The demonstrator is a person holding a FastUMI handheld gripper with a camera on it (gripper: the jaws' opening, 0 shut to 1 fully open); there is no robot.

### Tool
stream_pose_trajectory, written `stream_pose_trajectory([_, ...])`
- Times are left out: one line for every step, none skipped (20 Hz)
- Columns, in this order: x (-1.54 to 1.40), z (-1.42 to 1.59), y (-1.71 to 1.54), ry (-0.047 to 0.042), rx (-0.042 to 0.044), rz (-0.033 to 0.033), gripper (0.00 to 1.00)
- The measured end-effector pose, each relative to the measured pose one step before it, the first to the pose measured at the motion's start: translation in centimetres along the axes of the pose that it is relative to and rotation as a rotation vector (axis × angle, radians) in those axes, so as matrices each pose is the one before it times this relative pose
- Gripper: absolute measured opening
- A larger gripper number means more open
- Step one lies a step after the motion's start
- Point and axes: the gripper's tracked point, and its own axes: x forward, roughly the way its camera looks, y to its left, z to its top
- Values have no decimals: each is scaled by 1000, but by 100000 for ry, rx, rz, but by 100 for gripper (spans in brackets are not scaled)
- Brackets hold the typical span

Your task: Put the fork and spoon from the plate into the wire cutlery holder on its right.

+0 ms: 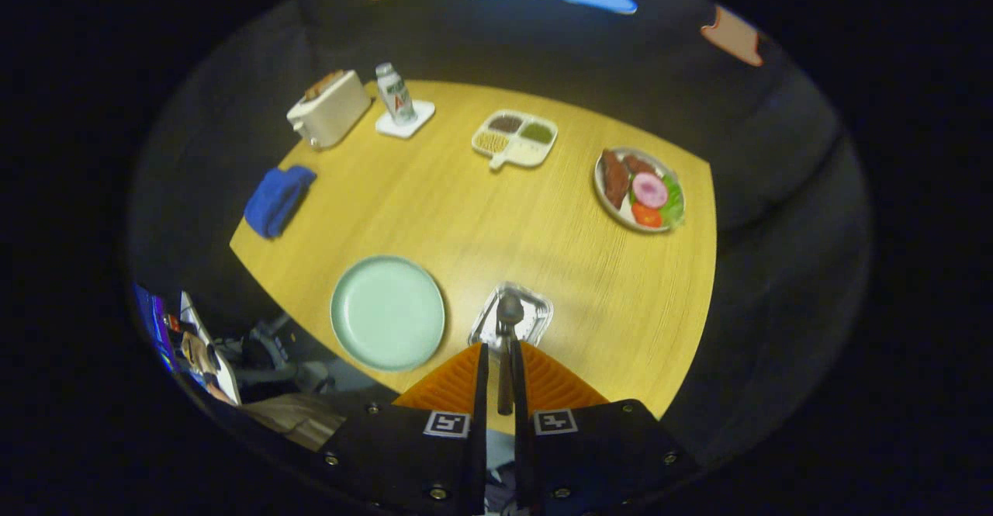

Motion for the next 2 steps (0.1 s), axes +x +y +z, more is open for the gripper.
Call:
stream_pose_trajectory([-1190,505,748,-9842,3876,-1121,15])
stream_pose_trajectory([-1203,380,784,-9765,3543,-359,15])
